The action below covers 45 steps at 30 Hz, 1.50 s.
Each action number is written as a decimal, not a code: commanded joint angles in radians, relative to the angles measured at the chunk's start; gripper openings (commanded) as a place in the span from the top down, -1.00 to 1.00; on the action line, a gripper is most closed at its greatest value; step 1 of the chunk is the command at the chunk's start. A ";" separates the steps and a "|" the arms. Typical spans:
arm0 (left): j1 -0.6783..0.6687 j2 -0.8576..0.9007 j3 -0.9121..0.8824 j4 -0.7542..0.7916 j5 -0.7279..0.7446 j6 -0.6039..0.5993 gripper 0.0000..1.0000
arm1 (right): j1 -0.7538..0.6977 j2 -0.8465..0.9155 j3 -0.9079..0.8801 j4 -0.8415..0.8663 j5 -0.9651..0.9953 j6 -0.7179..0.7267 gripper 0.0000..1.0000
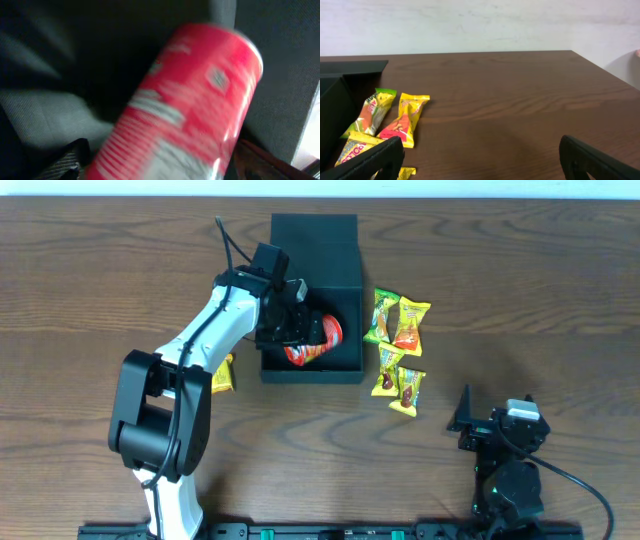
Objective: Pack container
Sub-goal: 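Release the can and raise left gripper out of the box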
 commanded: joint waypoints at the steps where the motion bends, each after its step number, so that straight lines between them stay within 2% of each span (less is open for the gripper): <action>1: 0.014 0.015 -0.009 -0.011 -0.068 0.051 -0.92 | -0.003 -0.003 0.001 -0.008 0.013 0.003 -0.99; 12: 0.014 0.015 0.023 -0.011 -0.163 0.119 -0.91 | -0.003 -0.003 0.001 -0.008 0.013 0.003 -0.99; 27: -0.021 0.011 0.171 -0.022 -0.161 0.187 -0.90 | -0.003 -0.003 0.001 -0.008 0.013 0.003 -0.99; 31: -0.059 0.007 0.193 -0.022 -0.161 0.272 -0.91 | -0.003 -0.003 0.001 -0.008 0.013 0.003 -0.99; 33: -0.079 0.007 0.194 -0.027 -0.161 0.320 -1.00 | -0.003 -0.003 0.001 -0.008 0.013 0.003 -0.99; 35: -0.096 0.007 0.194 -0.033 -0.161 0.363 -0.44 | -0.003 -0.003 0.001 -0.008 0.013 0.003 -0.98; 36: -0.104 0.007 0.194 -0.035 -0.162 0.377 -0.02 | -0.003 -0.003 0.001 -0.008 0.013 0.003 -0.99; 37: -0.109 0.007 0.194 -0.037 -0.164 0.383 0.27 | -0.003 -0.003 0.001 -0.008 0.013 0.003 -0.99; 39: -0.112 0.007 0.194 -0.037 -0.164 0.383 0.61 | -0.003 -0.003 0.001 -0.008 0.013 0.003 -0.99; 40: -0.111 0.007 0.194 -0.039 -0.164 0.383 0.86 | -0.003 -0.003 0.001 -0.008 0.013 0.003 -0.98; 45: -0.104 -0.007 0.219 -0.060 -0.164 0.383 0.88 | -0.003 -0.003 0.001 -0.008 0.013 0.003 -0.99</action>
